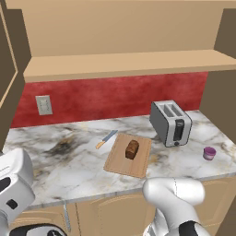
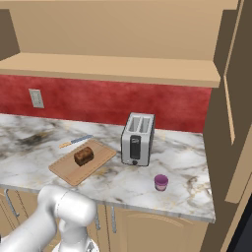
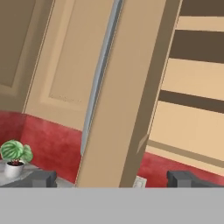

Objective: Pick the bread, place it on the cutting board, pick the jam, place it on the counter, and close the cabinet.

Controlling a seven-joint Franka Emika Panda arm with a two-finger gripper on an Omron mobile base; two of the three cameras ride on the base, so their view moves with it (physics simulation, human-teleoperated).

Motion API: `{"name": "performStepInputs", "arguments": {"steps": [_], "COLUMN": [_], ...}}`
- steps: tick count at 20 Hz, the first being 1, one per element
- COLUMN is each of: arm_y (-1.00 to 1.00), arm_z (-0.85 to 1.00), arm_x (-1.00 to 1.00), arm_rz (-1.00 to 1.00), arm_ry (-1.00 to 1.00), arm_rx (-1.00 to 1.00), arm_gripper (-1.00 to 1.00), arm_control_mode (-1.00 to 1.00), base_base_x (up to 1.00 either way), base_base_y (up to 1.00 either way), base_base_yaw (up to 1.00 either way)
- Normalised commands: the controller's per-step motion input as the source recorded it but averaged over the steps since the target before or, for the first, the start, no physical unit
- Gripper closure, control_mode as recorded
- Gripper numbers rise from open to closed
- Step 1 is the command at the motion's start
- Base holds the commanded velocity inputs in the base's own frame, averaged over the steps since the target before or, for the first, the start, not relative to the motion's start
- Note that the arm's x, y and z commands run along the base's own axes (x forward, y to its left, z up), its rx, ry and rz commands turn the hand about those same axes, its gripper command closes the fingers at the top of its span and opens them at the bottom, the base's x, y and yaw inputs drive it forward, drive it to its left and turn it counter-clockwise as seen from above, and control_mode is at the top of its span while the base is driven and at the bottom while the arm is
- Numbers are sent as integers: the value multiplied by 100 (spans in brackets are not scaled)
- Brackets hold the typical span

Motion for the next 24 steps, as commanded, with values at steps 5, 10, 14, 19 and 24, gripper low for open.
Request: {"name": "performStepInputs", "arguments": {"steps": [5, 10, 14, 19, 24], "arm_y": [-10, -18, -20, -32, -41], "arm_z": [0, 0, 0, 0, 0], "arm_x": [11, 7, 4, 2, 0], "arm_rz": [-7, -6, -6, -5, -4], "arm_ry": [-2, -4, -5, -6, -7], "arm_rx": [0, 1, 1, 4, 4], "arm_gripper": [-100, -100, -100, -100, -100], "arm_control_mode": [-100, -100, -100, -100, -100], "base_base_x": [0, 0, 0, 0, 0], "base_base_y": [0, 0, 0, 0, 0], "base_base_yaw": [0, 0, 0, 0, 0]}}
